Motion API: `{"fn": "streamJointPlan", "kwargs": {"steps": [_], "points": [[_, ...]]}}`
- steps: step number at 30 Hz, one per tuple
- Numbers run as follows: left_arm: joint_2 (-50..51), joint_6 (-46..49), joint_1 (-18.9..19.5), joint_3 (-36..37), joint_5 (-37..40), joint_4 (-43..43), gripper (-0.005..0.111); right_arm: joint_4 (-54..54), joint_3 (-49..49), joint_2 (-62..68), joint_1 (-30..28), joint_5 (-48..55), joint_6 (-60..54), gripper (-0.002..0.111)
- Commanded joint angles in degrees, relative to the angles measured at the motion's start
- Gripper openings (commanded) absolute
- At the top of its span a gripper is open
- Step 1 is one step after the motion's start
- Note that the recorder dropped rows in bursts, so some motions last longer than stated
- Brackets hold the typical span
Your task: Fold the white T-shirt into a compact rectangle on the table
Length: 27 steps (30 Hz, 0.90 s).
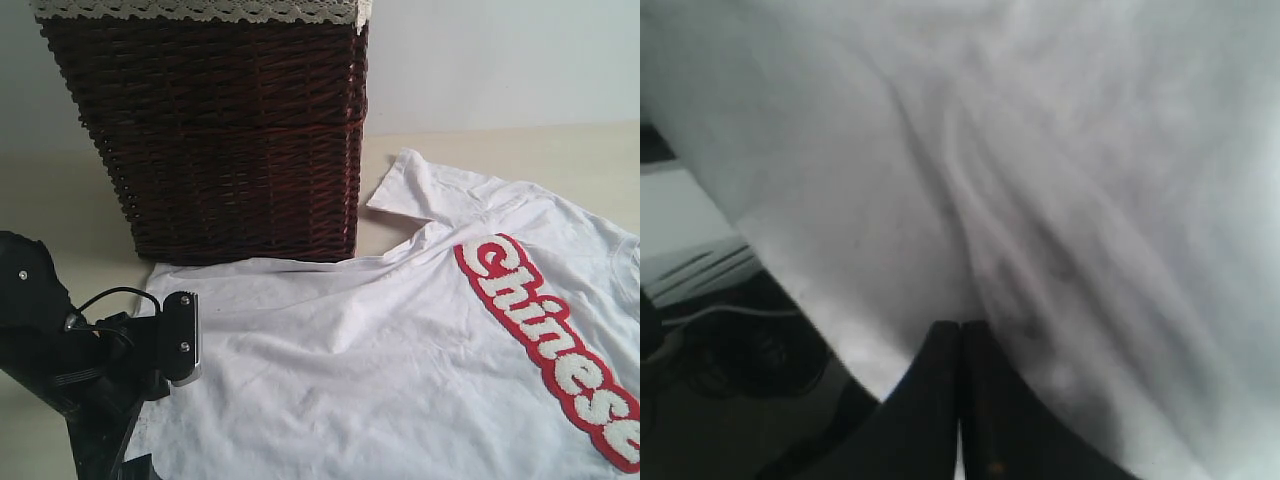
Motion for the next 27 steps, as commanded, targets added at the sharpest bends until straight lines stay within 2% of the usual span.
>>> {"fn": "streamJointPlan", "kwargs": {"steps": [1, 5, 9, 11, 14, 15, 18, 20, 23, 27], "points": [[2.0, 0.0, -0.4, 0.7, 0.0, 1.6, 0.092, -11.3, -0.2, 0.1, 0.0, 1.2, 3.3, 0.0], [2.0, 0.0, -0.4, 0.7, 0.0, 1.6, 0.092, -10.8, -0.2, -0.9, 0.0, 1.1, 2.7, 0.0], [2.0, 0.1, -0.4, 0.7, 0.0, 1.6, 0.092, -2.1, -0.2, -5.3, 0.0, 1.1, -5.7, 0.0], [2.0, 0.1, -0.4, 0.7, 0.0, 1.6, 0.092, 3.3, -0.2, -8.4, 0.0, 0.5, -9.2, 0.005], [2.0, 0.1, -0.4, 0.7, 0.0, 1.6, 0.092, 14.3, -1.0, -11.9, 0.0, -2.5, -9.2, 0.025], [2.0, 0.1, -0.4, 0.7, 0.0, 1.6, 0.092, 17.3, -1.9, -12.5, 0.0, -2.8, -9.2, 0.037], [2.0, 0.1, -0.4, 0.7, 0.0, 1.6, 0.092, 27.2, -5.9, -11.2, 0.0, -3.0, -9.2, 0.083], [2.0, 0.1, -0.4, 0.7, 0.0, 1.6, 0.092, 34.6, -10.0, -7.5, 0.5, -2.4, -9.2, 0.102], [2.0, 0.1, -0.4, 0.7, 0.0, 1.6, 0.092, 30.6, -17.8, -1.0, 3.2, 3.3, -9.2, 0.104], [2.0, 0.1, -0.4, 0.7, 0.0, 1.6, 0.092, 23.1, -30.2, 6.1, 8.2, 18.5, -9.2, 0.101]]}}
